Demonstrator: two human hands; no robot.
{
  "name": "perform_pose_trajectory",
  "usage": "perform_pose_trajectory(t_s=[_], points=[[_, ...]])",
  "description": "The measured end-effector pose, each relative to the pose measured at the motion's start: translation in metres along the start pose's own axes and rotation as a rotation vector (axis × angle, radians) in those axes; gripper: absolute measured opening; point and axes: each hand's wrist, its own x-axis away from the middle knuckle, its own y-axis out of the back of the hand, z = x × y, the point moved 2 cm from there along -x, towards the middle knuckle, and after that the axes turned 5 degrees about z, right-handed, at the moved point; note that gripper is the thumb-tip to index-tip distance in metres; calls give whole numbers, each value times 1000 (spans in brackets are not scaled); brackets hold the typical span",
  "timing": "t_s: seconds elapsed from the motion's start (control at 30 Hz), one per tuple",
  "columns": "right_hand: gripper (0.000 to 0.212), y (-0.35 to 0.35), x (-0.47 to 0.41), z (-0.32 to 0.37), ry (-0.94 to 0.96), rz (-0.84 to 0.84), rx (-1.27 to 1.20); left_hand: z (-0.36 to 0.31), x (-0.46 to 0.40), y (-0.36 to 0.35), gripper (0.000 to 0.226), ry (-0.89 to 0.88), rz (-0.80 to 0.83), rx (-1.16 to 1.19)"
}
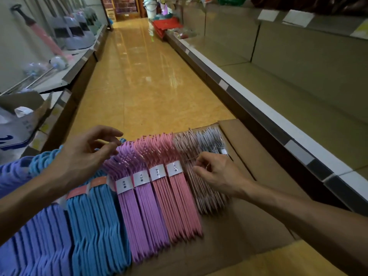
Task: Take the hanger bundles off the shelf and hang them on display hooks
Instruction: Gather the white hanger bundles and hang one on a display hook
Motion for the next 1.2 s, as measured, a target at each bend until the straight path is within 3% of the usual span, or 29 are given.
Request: perform_pose_trajectory(t_s=[0.37,0.5,0.67,0.8,0.9,1.07,1.2], points=[[10,34,31,-72,-198,-77,-28,-48,-54,-85,21,-83,101,110],[13,36,36,-89,-261,-67,-41,-63,-69,-110,21,-194,144,-89],[59,26,30,-109,-413,-13,-56,-81,-107,-144,40,-287,302,-504],[92,16,16,-127,-520,-9,-77,-82,-136,-173,48,-242,415,-924],[103,10,6,-136,-549,-18,-111,-79,-146,-188,43,-155,474,-1021],[119,-8,-11,-137,-572,-20,-132,-87,-150,-196,38,-170,473,-1101],[118,-18,-23,-132,-563,6,-36,-81,-155,-200,38,-127,469,-1065]])
